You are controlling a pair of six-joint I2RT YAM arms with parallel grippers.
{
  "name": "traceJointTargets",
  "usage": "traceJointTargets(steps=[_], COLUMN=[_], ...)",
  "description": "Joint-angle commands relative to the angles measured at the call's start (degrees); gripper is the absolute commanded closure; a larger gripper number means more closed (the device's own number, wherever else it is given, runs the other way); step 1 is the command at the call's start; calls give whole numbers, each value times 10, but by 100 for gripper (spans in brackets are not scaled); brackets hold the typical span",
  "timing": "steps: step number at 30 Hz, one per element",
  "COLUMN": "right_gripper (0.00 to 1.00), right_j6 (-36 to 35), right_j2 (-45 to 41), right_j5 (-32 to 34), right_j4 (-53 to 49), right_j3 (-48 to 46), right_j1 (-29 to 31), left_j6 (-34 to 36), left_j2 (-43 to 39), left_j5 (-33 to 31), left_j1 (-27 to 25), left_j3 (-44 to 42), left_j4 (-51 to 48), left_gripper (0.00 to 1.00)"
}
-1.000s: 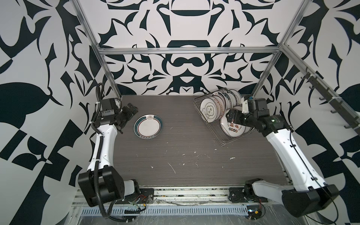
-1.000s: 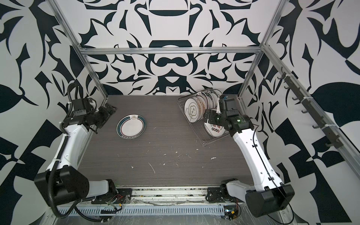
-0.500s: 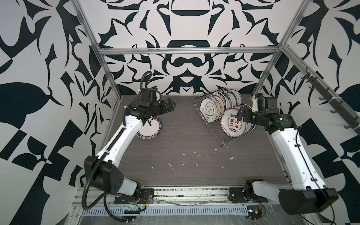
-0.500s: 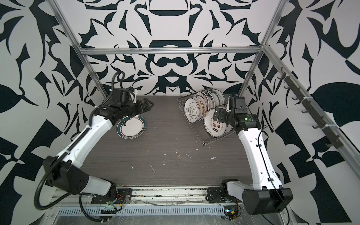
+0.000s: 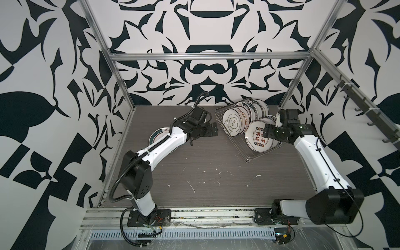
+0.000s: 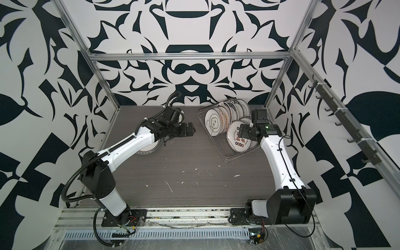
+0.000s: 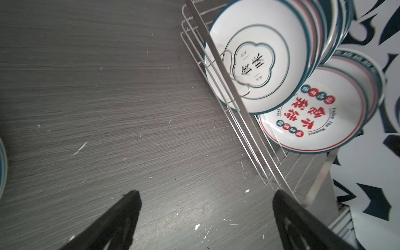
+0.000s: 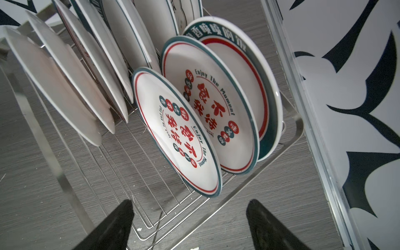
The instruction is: Unload the plates from the dish rack
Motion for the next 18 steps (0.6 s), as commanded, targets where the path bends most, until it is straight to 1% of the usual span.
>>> traceJointTargets(steps=[1,5,8,10,13,18], right_gripper=[17,21,23,26,28,34], right_j6=[-10,-13,-23,-32,-38,-44], right_j2=[13,35,56,71,84,98], right_j5=[-8,-19,-32,-45,-45,-71], right_j4=[34,54,71,74,82,108], right_j3=[-2,-10,-15,-15,-19,-34], right_j1=[-8,-15,-21,-24,-27,-32], left_j6=[2,-6,-29,-39,-46,-42], left_j2=[12,15,18,25,34,27], left_j5=[-26,-45,-73,-73,-73,-85], left_j1=[-4,-4,-4,-4,-4,-4], left_j3=[2,-16,-31,-38,-46,-72], left_j4=[-27,-26,-24,-23,-28,-9], left_gripper=[1,1,1,1,1,1])
